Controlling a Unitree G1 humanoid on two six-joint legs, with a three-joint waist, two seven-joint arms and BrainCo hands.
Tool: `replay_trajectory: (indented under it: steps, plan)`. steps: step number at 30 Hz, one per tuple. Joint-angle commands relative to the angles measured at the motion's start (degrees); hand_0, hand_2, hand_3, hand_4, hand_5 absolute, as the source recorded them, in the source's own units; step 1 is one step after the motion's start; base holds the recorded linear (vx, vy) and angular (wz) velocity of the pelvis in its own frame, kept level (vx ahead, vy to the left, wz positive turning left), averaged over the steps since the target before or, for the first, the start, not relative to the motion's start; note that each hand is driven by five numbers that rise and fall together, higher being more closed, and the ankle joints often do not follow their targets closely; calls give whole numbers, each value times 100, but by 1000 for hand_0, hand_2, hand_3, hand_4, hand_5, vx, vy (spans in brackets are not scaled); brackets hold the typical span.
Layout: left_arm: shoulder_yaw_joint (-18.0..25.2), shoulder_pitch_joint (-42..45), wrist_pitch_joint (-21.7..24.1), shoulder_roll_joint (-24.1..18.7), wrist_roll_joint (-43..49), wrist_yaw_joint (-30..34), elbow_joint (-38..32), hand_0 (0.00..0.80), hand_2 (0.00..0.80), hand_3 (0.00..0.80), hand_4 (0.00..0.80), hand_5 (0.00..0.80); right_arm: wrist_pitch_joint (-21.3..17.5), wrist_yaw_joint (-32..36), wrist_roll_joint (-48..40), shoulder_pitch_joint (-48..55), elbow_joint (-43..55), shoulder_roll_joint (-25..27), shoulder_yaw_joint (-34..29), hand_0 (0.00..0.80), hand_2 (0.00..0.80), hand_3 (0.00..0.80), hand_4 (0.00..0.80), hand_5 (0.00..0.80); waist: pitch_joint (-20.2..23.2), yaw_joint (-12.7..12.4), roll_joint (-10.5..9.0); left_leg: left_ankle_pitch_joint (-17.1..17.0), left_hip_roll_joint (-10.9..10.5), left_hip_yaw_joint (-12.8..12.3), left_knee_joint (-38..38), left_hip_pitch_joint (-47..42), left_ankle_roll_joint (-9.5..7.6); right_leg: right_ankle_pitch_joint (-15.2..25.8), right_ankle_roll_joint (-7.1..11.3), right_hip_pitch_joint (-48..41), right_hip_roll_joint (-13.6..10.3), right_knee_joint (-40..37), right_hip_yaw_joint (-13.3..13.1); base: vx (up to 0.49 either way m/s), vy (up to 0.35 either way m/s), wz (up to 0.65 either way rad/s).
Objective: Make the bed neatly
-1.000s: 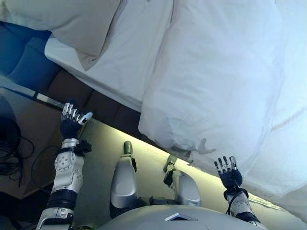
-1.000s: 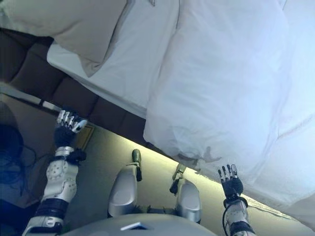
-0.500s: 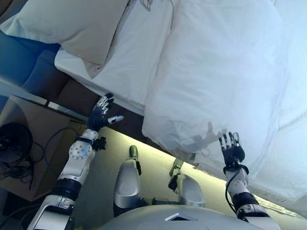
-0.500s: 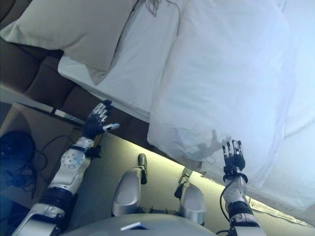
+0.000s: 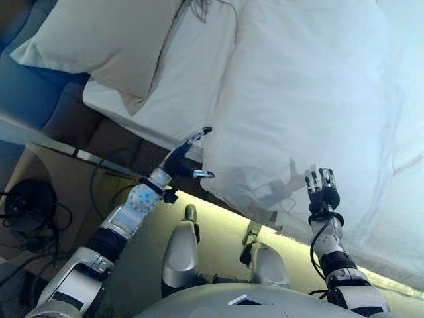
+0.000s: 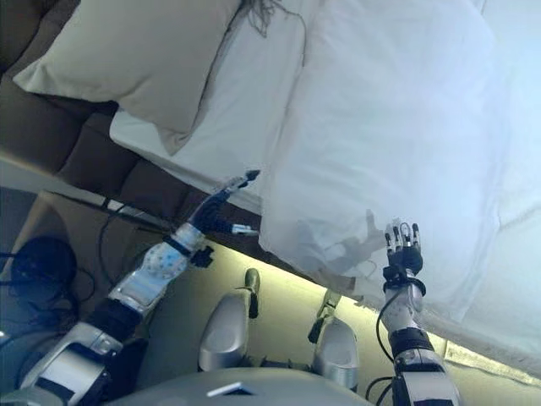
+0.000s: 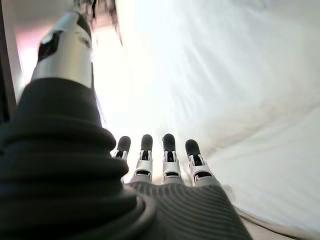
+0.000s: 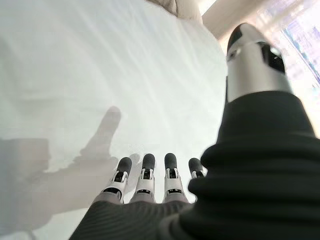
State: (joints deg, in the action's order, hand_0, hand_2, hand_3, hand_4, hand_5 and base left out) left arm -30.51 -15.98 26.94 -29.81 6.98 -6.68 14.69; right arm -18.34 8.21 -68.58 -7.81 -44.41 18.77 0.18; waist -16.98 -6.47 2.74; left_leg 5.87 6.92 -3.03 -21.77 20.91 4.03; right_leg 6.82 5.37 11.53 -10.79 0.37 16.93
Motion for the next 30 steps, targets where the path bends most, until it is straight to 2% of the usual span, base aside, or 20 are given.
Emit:
replay_trajectory:
  steps: [1, 3, 5, 12, 18, 26, 30]
  plan:
    - [72, -393, 328, -52, 1083, -1190, -259, 0, 0, 0, 0, 0, -242, 38, -136, -70, 233, 208, -26, 0, 0, 0, 0, 0, -115, 122, -195, -770, 306, 361, -19, 750, 418, -369, 582, -544, -580, 376, -1, -85, -15, -41]
    - [-42, -618, 261, -50, 1644, -1690, -250, 0, 0, 0, 0, 0, -296, 41, -290, -97, 278, 175, 32, 0, 0, 0, 0, 0, -266, 227, -214, -783, 383, 239, -60, 844, 436, -362, 567, -406, -612, 441, 18, -114, -6, -17]
    - [-164, -814, 138, -1, 1852, -1929, -271, 0, 0, 0, 0, 0, -344, 25, -331, -141, 328, 153, 105, 0, 0, 0, 0, 0, -393, 293, -230, -701, 404, 180, -192, 922, 433, -376, 554, -235, -631, 559, -13, -99, -2, -2]
    - [-566, -1407, -208, 220, 2383, -2085, -336, 0, 0, 0, 0, 0, -347, 20, -422, -540, 445, 46, 499, 0, 0, 0, 0, 0, -713, 473, -451, -477, 498, 141, -721, 1250, 420, -343, 516, 340, -632, 967, -90, -89, -40, -7]
    - [-675, -1813, -502, 301, 2548, -2276, -263, 0, 0, 0, 0, 0, -346, -231, -536, -787, 735, 4, 763, 0, 0, 0, 0, 0, -922, 595, -605, -449, 531, 96, -746, 1352, 383, -259, 506, 812, -558, 1173, -179, -101, -56, -8]
    - [-686, -2000, -811, 396, 3030, -2559, -170, 0, 0, 0, 0, 0, -378, -312, -604, -744, 1184, 18, 929, 0, 0, 0, 0, 0, -1179, 846, -704, -369, 612, 30, -932, 1489, 350, -210, 431, 1317, -429, 1463, -297, -69, -25, -21]
    - [-768, -2141, -1242, 531, 3229, -2381, -30, 0, 0, 0, 0, 0, -316, -331, -501, -803, 1424, 135, 866, 0, 0, 0, 0, 0, -1281, 1036, -678, -337, 620, -42, -1030, 1614, 293, -219, 404, 1631, -410, 1655, -444, -36, 66, -21]
